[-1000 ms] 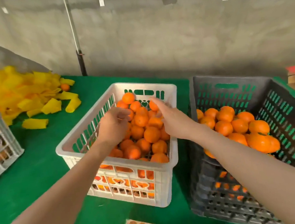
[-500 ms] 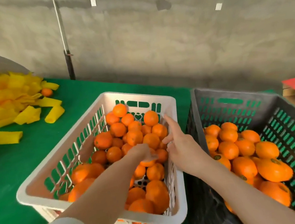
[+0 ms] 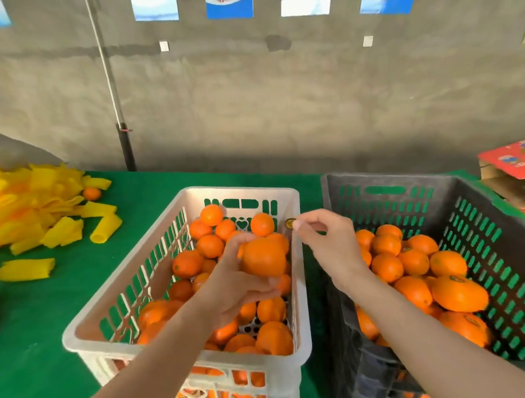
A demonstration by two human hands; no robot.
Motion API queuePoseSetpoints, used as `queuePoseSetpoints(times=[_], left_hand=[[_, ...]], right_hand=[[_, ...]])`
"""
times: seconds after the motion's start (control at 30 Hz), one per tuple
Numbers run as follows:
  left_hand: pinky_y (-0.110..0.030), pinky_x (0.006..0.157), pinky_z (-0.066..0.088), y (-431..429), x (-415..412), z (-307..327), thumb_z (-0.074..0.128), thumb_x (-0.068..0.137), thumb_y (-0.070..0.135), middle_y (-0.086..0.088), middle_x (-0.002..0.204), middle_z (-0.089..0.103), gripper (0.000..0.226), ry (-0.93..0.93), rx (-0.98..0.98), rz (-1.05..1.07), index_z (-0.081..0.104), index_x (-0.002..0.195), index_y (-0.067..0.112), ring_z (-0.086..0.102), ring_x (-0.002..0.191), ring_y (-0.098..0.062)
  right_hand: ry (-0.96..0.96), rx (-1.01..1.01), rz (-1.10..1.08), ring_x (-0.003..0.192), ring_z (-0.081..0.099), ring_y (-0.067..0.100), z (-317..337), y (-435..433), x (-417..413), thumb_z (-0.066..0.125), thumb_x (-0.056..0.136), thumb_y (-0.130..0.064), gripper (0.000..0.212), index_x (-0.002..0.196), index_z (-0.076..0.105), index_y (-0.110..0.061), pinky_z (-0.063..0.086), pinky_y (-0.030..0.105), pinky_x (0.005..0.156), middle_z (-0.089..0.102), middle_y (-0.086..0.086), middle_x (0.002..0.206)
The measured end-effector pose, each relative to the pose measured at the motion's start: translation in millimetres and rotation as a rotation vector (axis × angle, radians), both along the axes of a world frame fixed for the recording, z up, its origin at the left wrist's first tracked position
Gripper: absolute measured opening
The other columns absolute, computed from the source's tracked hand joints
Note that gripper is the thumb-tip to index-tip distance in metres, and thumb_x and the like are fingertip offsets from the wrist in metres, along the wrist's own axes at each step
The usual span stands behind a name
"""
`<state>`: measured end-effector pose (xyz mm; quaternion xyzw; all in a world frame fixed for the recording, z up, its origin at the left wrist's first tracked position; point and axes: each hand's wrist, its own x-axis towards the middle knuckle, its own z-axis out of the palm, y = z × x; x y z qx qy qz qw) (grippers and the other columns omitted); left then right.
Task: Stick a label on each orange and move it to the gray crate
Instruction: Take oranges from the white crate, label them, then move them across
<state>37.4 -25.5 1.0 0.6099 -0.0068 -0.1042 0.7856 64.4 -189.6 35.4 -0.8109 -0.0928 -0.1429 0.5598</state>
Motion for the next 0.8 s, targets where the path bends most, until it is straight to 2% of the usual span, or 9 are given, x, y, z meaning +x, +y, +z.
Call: queuePoseSetpoints(times=[0.07, 0.13, 0.23, 0.33, 0.47, 0.53, 0.6, 0.67, 0.8], left_hand=[[-0.045, 0.078, 0.057, -2.0, -16.3, 2.2, 0.075, 0.064, -0.015, -0.009, 0.130, 0.047, 0.083, -0.079, -0.019, 0.000, 0.051, 0.119, 0.042, 0.064, 0.105, -0.036], [-0.047, 0.082, 0.055, -8.1, -33.2, 7.5, 0.082, 0.054, -0.006, -0.007, 0.133, 0.046, 0.086, -0.142, -0.069, -0.019, 0.054, 0.117, 0.045, 0.058, 0.114, -0.037], [-0.045, 0.082, 0.055, -23.3, -55.5, 21.7, 0.087, 0.061, 0.018, -0.009, 0.132, 0.051, 0.059, -0.131, -0.238, -0.055, 0.063, 0.111, 0.039, 0.057, 0.116, -0.035], [-0.044, 0.073, 0.058, -45.7, -72.5, 35.6, 0.066, 0.074, 0.042, -0.011, 0.127, 0.057, 0.034, -0.077, -0.311, 0.045, 0.065, 0.106, 0.031, 0.065, 0.106, -0.031], [-0.049, 0.085, 0.055, -71.9, -89.8, 42.5, 0.060, 0.075, 0.033, -0.018, 0.127, 0.057, 0.035, -0.089, -0.342, 0.066, 0.063, 0.109, 0.028, 0.064, 0.107, -0.034], [-0.046, 0.083, 0.057, -84.1, -97.6, 44.6, 0.060, 0.073, 0.032, -0.020, 0.127, 0.055, 0.044, -0.101, -0.362, 0.067, 0.058, 0.116, 0.026, 0.064, 0.106, -0.034], [-0.048, 0.088, 0.054, -95.5, -103.4, 45.8, 0.059, 0.075, 0.034, -0.021, 0.127, 0.055, 0.051, -0.093, -0.341, 0.051, 0.052, 0.125, 0.023, 0.063, 0.109, -0.034], [-0.051, 0.096, 0.049, -105.8, -108.3, 46.7, 0.056, 0.083, 0.032, -0.021, 0.128, 0.055, 0.048, -0.086, -0.317, 0.033, 0.048, 0.129, 0.020, 0.062, 0.112, -0.035], [-0.047, 0.092, 0.052, -122.2, -116.9, 48.1, 0.049, 0.095, 0.027, -0.020, 0.126, 0.057, 0.033, -0.098, -0.266, 0.059, 0.048, 0.127, 0.017, 0.062, 0.112, -0.034]], right_hand=[[0.139, 0.204, 0.051, 0.098, 0.062, 0.015, 8.6, -6.3, -15.0, 0.063, 0.090, -0.014, 0.009, 0.095, 0.070, -0.012, 0.054, 0.034, 0.088, 0.067, 0.001, 0.098], [0.207, 0.297, 0.132, 0.100, 0.064, 0.019, 14.0, -13.8, -36.1, 0.063, 0.090, -0.015, 0.009, 0.093, 0.071, -0.013, 0.055, 0.036, 0.087, 0.069, 0.004, 0.099], [0.191, 0.315, 0.261, 0.097, 0.066, 0.015, 20.0, -27.0, -73.0, 0.062, 0.090, -0.014, 0.010, 0.092, 0.072, -0.015, 0.057, 0.028, 0.080, 0.071, 0.001, 0.099], [0.110, 0.229, 0.308, 0.099, 0.065, 0.011, 25.0, -42.7, -101.1, 0.062, 0.089, -0.010, 0.015, 0.088, 0.070, -0.023, 0.054, 0.027, 0.085, 0.070, -0.006, 0.102], [-0.067, 0.029, 0.278, 0.097, 0.058, -0.001, 27.9, -60.9, -126.4, 0.063, 0.087, -0.006, 0.019, 0.075, 0.066, -0.020, 0.046, 0.014, 0.082, 0.064, -0.002, 0.104], [-0.142, -0.042, 0.250, 0.100, 0.053, -0.004, 26.5, -69.7, -135.9, 0.064, 0.087, -0.008, 0.019, 0.075, 0.063, -0.022, 0.046, 0.011, 0.078, 0.059, -0.005, 0.106], [-0.210, -0.114, 0.222, 0.103, 0.052, -0.002, 23.6, -78.7, -143.2, 0.064, 0.088, -0.010, 0.016, 0.077, 0.062, -0.022, 0.049, 0.016, 0.080, 0.057, -0.008, 0.106], [-0.254, -0.154, 0.187, 0.104, 0.052, 0.002, 20.4, -86.3, -149.3, 0.064, 0.088, -0.011, 0.014, 0.079, 0.062, -0.021, 0.051, 0.027, 0.083, 0.056, -0.009, 0.104], [-0.298, -0.162, 0.146, 0.102, 0.054, 0.010, 14.8, -97.5, -157.7, 0.064, 0.088, -0.009, 0.008, 0.081, 0.062, -0.012, 0.052, 0.040, 0.081, 0.057, -0.005, 0.102]])
